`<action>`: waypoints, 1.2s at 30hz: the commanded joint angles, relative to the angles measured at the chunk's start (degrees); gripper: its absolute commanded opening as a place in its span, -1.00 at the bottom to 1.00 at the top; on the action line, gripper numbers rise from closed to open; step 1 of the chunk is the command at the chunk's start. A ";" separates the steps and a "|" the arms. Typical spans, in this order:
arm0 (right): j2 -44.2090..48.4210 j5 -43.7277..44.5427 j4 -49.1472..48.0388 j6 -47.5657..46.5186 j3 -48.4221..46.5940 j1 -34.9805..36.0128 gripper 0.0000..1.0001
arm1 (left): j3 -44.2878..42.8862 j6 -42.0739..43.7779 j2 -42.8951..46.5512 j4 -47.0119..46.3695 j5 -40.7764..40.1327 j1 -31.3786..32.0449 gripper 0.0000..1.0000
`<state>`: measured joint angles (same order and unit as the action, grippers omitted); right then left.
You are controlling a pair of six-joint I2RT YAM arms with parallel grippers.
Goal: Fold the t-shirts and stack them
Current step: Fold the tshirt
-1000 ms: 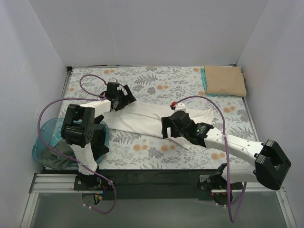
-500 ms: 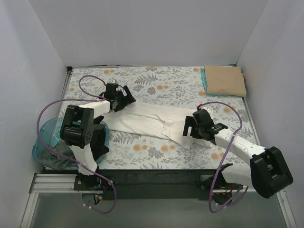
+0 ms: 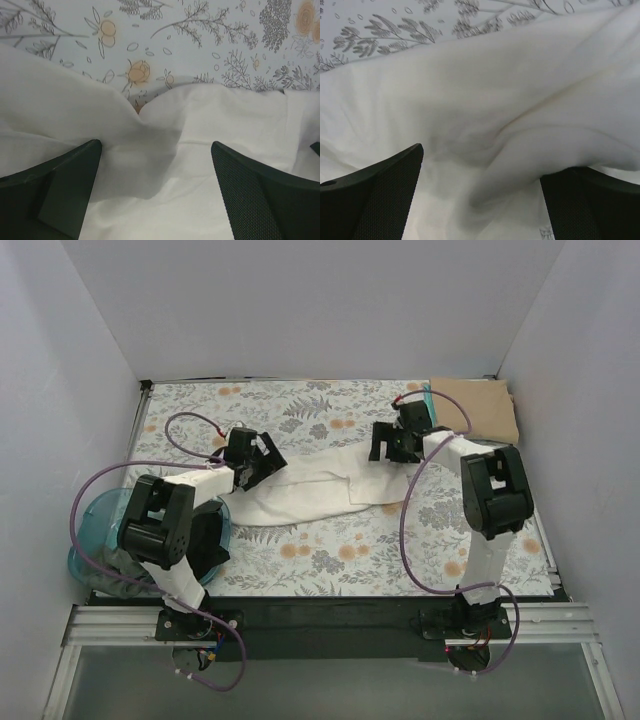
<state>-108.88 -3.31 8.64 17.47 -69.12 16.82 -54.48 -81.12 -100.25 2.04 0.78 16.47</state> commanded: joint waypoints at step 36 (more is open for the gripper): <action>-9.79 -0.74 12.98 -11.68 -36.11 2.42 0.97 | 9.30 -25.39 33.71 34.49 -20.72 45.76 0.95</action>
<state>-126.19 -7.16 19.57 4.80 -112.53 17.58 -44.82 -104.75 -67.26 26.72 -15.49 62.08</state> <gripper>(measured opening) 0.983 0.971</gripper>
